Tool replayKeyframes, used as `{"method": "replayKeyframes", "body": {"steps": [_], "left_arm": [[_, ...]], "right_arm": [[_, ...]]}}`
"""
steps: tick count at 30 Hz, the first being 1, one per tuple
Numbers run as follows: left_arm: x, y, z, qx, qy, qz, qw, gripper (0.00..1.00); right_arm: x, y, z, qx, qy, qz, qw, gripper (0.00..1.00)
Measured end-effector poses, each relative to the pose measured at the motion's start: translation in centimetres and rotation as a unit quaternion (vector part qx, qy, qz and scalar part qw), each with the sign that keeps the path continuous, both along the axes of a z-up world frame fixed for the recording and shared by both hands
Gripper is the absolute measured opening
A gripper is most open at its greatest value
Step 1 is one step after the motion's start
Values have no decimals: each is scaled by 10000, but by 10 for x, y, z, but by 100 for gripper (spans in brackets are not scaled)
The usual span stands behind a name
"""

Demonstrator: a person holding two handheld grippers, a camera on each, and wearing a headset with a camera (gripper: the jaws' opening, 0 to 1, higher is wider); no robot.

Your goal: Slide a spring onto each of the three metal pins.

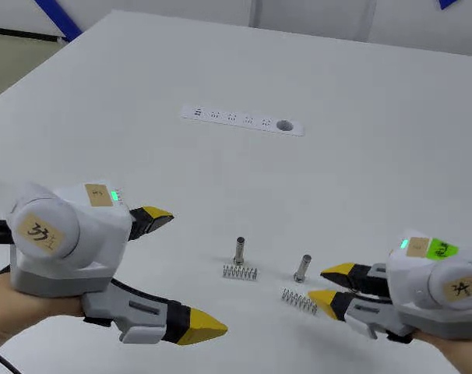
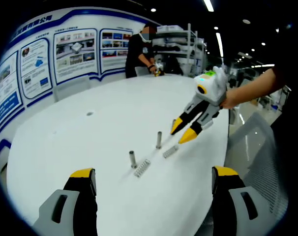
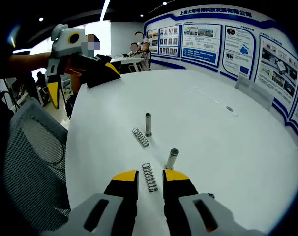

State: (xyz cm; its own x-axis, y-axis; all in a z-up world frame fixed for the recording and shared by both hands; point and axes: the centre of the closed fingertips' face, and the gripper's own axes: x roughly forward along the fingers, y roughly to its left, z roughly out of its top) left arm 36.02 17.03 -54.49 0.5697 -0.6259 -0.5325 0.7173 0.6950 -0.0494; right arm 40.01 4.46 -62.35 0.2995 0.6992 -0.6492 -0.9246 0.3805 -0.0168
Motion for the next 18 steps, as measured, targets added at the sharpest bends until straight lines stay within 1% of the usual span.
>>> {"method": "replayKeyframes", "body": {"steps": [4, 8, 13, 15, 18], "left_arm": [[0, 6, -2, 7, 18, 64, 10000, 100], [0, 8, -3, -17, 32, 119, 9999, 100], [-2, 9, -7, 5, 90, 101, 9999, 100], [-2, 10, -9, 28, 109, 98, 9999, 99], [-2, 10, -9, 4, 123, 95, 9999, 99]], "right_arm": [[0, -2, -18, -243, 67, 41, 9997, 20], [6, -6, -32, -434, 114, 18, 9990, 20], [7, -6, -42, -577, 169, 113, 9981, 20], [7, -7, -44, -608, 188, 135, 9979, 20], [9, -6, -43, -529, 253, 89, 9982, 19]]}}
